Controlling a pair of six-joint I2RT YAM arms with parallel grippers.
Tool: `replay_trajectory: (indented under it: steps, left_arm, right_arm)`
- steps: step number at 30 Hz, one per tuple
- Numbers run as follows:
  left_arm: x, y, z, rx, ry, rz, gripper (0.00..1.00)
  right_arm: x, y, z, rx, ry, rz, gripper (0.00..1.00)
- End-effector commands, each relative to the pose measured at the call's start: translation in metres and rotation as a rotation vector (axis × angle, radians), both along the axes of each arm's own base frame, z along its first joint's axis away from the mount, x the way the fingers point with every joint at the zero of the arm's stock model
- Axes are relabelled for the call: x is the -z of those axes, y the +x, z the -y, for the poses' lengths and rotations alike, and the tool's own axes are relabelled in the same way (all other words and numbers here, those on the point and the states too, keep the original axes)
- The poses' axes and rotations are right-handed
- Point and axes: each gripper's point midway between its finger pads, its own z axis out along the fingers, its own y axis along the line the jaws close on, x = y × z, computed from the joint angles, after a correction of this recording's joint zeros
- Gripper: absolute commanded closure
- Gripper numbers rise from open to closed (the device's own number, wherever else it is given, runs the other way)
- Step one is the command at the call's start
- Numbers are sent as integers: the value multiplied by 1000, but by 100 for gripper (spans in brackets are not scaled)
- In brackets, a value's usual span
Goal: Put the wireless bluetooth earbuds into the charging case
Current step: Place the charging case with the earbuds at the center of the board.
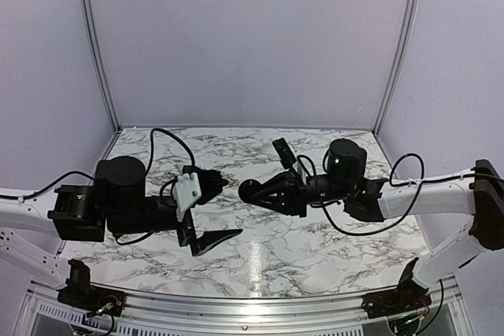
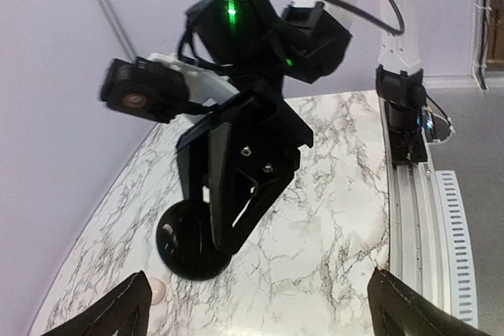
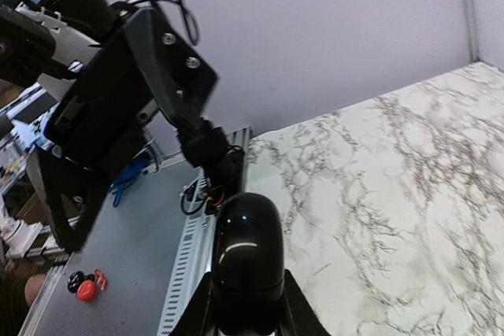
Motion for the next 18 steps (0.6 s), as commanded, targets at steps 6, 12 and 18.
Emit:
replay_trajectory:
  steps: [6, 12, 18]
  left_arm:
    - [-27, 77, -64, -382, -252, -145, 1]
    - [-5, 110, -80, -548, -268, -284, 1]
    - [10, 120, -78, -586, -260, -329, 1]
  right_arm:
    - [68, 76, 24, 260, -190, -196, 100]
    - [113, 121, 44, 383, -292, -336, 100]
    - [142, 159, 78, 516, -368, -412, 100]
